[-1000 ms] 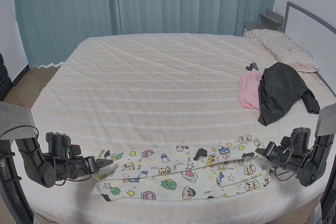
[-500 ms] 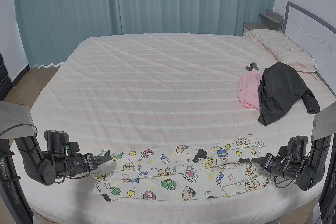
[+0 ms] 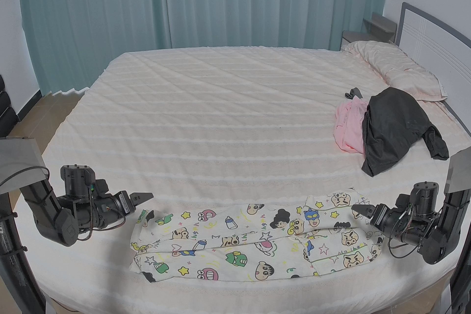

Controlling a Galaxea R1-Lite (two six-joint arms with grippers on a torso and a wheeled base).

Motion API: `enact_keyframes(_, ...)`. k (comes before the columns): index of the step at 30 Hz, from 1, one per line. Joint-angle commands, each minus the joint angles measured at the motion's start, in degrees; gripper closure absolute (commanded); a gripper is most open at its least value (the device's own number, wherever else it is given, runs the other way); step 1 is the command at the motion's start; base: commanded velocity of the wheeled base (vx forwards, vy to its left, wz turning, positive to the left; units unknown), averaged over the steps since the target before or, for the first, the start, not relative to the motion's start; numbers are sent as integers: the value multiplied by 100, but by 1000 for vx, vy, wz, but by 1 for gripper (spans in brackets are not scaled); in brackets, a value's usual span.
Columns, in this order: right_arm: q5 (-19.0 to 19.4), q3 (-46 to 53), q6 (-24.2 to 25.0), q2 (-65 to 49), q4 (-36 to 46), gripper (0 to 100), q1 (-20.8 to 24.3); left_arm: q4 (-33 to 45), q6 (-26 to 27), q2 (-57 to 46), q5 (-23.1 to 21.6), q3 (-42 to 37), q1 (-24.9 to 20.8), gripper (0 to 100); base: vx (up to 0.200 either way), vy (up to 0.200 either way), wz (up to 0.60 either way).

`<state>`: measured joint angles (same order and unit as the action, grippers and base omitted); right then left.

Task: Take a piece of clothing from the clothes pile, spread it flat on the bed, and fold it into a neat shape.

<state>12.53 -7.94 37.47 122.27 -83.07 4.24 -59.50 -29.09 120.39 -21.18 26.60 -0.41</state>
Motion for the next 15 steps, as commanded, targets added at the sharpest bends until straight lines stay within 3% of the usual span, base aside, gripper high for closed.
enact_keyframes(1,4,-6,14,42,1,0,6,185,-44,-16,17,451,-73,0,0,0,0)
enact_keyframes(5,12,-6,14,113,-8,0,-2,545,-36,63,26,618,-134,0,0,0,0)
enact_keyframes(15,4,29,14,253,-140,0,15,519,35,-95,17,188,-231,0,0,0,0)
